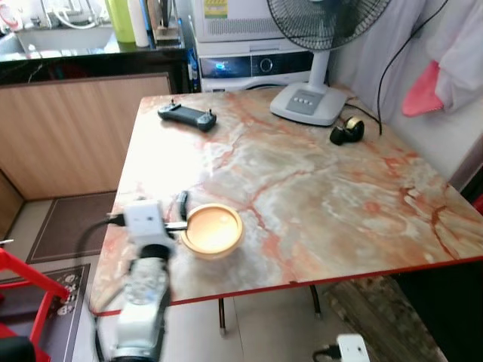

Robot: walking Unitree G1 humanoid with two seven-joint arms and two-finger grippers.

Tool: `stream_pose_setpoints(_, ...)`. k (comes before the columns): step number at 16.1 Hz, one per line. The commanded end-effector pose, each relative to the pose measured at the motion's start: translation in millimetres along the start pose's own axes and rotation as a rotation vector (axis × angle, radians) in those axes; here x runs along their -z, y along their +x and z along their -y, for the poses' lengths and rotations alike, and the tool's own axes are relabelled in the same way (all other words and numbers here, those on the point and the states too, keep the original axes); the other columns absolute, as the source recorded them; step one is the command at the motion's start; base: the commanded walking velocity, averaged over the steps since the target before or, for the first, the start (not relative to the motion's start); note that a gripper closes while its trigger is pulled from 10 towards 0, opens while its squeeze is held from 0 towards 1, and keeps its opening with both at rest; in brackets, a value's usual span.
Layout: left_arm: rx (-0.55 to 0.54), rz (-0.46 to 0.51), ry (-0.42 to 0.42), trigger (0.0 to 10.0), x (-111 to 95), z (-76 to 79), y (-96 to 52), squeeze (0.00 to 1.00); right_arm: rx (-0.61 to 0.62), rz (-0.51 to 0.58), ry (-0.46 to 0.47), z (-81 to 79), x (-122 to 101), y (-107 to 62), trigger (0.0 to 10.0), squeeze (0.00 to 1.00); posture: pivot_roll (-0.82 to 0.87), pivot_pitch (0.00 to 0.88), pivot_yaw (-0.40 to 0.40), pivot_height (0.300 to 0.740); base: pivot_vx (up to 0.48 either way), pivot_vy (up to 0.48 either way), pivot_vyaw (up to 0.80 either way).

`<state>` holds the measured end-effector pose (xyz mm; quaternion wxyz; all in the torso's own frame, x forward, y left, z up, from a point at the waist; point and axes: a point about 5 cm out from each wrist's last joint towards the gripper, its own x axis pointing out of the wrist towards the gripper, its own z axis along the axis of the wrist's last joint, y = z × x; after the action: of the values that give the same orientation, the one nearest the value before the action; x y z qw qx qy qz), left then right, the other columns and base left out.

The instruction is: Restocking fridge

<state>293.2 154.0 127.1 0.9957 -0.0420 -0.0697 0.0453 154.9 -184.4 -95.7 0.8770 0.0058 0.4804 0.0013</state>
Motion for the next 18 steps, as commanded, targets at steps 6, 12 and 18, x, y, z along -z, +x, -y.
stream_pose_setpoints(6, 0.015, -0.038, -0.174, 10.0, 3, -0.4, -2.5, 1.00, 0.006, -0.015, -0.002, 3.1, 3, -0.7, 10.0, 0.00, 0.10, 0.000, -0.024, 0.740, 0.000, 0.000, 0.00)
stream_pose_setpoints(12, -0.048, -0.016, -0.374, 10.0, -6, -23.6, 3.1, 1.00, 0.007, -0.014, 0.000, 3.8, 2, -0.7, 10.0, 0.00, 0.10, 0.000, -0.029, 0.740, 0.000, 0.000, 0.00)
stream_pose_setpoints(18, -0.031, -0.150, -0.413, 10.0, 15, -45.6, -1.1, 0.00, 0.009, -0.014, -0.012, 5.3, 1, -0.6, 10.0, 0.00, 0.10, 0.000, -0.039, 0.740, 0.000, 0.000, 0.00)
